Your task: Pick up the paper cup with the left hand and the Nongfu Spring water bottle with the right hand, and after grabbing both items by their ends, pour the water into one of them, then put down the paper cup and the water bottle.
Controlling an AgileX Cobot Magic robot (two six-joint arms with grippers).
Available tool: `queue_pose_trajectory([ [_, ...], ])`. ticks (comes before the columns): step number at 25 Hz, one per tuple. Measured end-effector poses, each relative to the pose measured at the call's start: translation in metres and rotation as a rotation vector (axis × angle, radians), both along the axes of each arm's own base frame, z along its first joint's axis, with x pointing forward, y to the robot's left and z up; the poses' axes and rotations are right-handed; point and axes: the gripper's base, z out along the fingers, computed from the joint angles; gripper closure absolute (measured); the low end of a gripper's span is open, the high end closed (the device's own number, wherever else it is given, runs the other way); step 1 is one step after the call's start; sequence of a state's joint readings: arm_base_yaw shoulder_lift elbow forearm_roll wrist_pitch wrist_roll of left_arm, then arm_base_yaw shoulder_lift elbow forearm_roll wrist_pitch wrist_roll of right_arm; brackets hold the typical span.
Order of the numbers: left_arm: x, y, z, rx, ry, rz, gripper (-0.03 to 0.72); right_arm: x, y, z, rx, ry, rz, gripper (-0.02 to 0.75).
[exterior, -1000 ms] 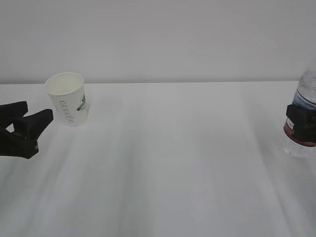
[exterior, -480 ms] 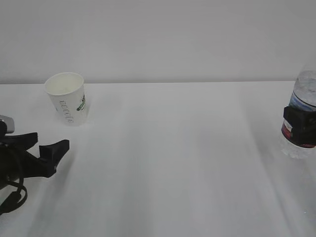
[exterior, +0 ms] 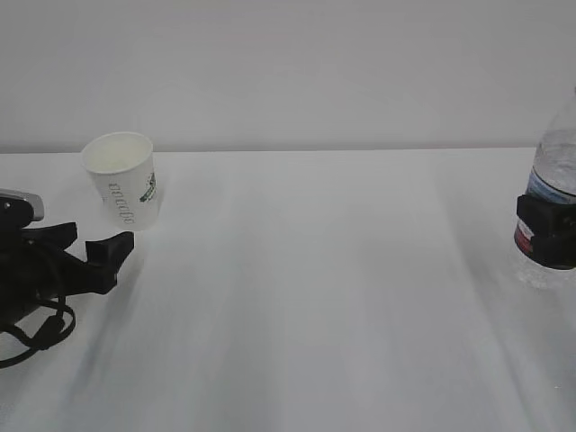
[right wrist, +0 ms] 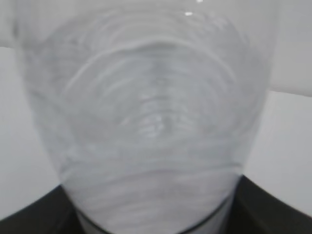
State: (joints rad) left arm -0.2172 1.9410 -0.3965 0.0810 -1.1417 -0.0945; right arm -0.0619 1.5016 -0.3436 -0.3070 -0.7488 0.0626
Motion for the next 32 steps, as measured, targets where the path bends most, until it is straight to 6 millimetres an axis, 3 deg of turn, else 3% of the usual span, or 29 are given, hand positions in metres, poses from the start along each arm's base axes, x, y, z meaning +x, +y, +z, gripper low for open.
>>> queue_pose_trajectory([
  [8,0.029,-0.004,-0.011,-0.01,-0.023,0.034,0.006,0.0,0.0,0.0,-0.013,-0.002,0.004,0.298],
  [15,0.052,-0.008,-0.031,-0.075,0.003,0.062,0.002,0.0,0.0,0.001,-0.016,-0.005,0.006,0.298],
  [32,0.082,-0.01,-0.044,-0.111,-0.031,0.12,0.001,0.0,0.0,0.001,-0.037,-0.008,0.013,0.298],
])
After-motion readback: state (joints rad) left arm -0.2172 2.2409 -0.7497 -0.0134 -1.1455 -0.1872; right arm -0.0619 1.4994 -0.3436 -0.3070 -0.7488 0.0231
